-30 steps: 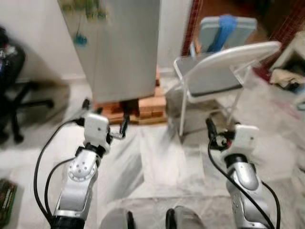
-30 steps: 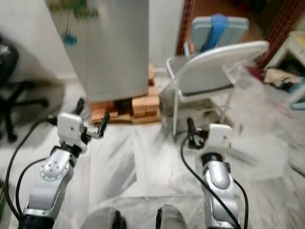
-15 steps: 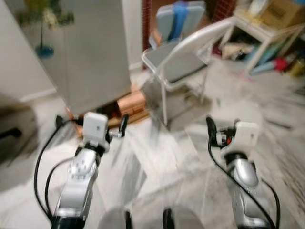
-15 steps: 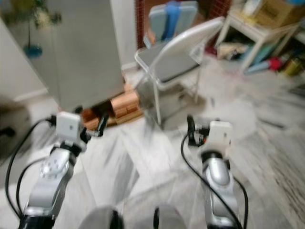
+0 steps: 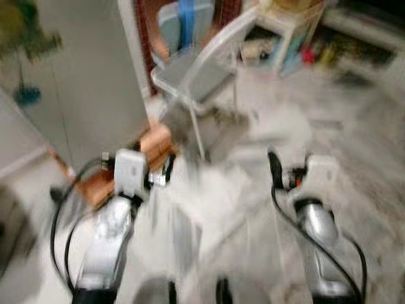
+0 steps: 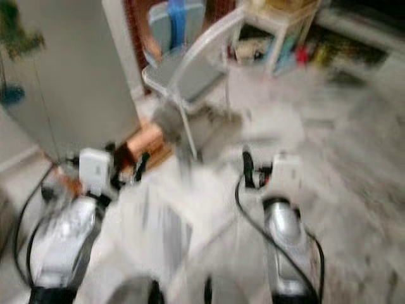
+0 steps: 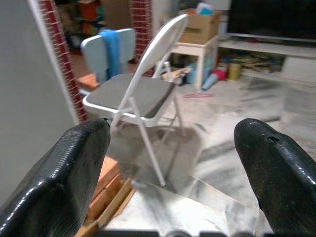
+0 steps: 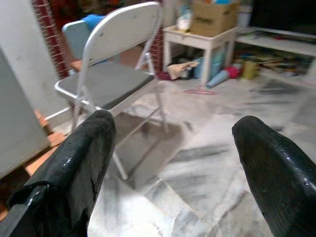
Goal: Restocking fridge
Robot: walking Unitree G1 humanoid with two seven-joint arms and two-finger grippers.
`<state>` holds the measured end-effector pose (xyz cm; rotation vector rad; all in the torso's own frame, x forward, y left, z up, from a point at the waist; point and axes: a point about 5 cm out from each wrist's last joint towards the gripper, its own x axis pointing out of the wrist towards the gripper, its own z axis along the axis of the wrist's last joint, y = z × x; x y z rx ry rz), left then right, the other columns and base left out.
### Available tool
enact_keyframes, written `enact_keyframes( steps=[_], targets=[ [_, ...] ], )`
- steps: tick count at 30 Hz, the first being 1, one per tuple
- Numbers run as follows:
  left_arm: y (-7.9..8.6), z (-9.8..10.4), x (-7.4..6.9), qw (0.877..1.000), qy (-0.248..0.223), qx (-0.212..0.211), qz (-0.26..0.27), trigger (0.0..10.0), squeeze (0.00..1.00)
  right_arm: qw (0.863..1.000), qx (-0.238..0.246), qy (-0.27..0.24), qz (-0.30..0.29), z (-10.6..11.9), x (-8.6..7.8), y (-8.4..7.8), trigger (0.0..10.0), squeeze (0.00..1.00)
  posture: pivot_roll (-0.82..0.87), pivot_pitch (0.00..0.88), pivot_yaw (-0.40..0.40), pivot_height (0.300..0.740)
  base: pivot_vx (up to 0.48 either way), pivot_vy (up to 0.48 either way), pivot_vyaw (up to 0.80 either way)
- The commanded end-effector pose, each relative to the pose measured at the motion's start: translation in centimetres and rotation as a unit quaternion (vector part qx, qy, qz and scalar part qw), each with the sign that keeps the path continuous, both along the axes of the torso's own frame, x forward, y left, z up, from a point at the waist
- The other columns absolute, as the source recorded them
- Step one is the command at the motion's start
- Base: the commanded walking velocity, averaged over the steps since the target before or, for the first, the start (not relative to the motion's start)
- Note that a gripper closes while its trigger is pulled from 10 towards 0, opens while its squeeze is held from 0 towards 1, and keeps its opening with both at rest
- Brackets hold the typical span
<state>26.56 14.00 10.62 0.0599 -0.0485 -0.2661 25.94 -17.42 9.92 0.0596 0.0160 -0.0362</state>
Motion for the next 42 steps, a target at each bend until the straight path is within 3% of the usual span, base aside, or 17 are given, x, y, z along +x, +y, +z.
enact_keyframes(
  steps=[1,12,15,22,26,33,42],
  targets=[
    [0.8,-0.1,-0.1,1.0,0.006,0.004,0.012,10.0,0.0,1.0,0.004,-0.006,0.01,0.2,0.1,0.7,10.0,0.0,0.0,0.122,0.001,0.74,0.0,0.48,-0.8],
    [1.2,-0.1,0.2,1.0,0.006,0.006,0.03,10.0,0.0,0.999,0.017,0.001,0.032,-0.1,0.1,1.3,10.0,0.0,0.02,0.122,-0.005,0.74,0.0,0.48,-0.07],
    [1.4,0.0,0.4,0.999,0.005,0.005,0.034,10.0,0.0,0.998,-0.01,-0.008,0.059,0.2,0.2,1.8,10.0,0.0,0.02,0.124,-0.007,0.74,0.0,0.48,0.0],
    [1.9,1.2,1.0,0.999,-0.013,0.008,0.038,10.0,0.0,0.998,0.003,-0.02,0.062,0.9,0.5,2.3,10.0,0.0,0.04,0.143,-0.009,0.74,0.0,0.48,0.79],
    [2.3,0.9,0.8,0.999,-0.008,0.013,0.039,10.0,0.0,0.998,0.02,-0.019,0.051,0.7,0.5,2.5,10.0,0.0,0.05,0.143,-0.007,0.74,0.0,0.478,0.39],
    [1.1,0.2,0.2,1.0,0.009,-0.004,0.024,10.0,0.0,0.999,-0.002,-0.007,0.034,0.3,0.6,1.9,10.0,0.0,0.04,0.14,-0.015,0.74,0.192,0.406,0.0],
    [0.4,-0.4,-0.4,1.0,0.016,0.003,0.004,10.0,0.0,0.999,0.012,-0.011,0.037,0.6,0.9,1.8,10.0,0.0,0.04,0.135,-0.025,0.74,0.337,0.338,0.0]
  ],
)
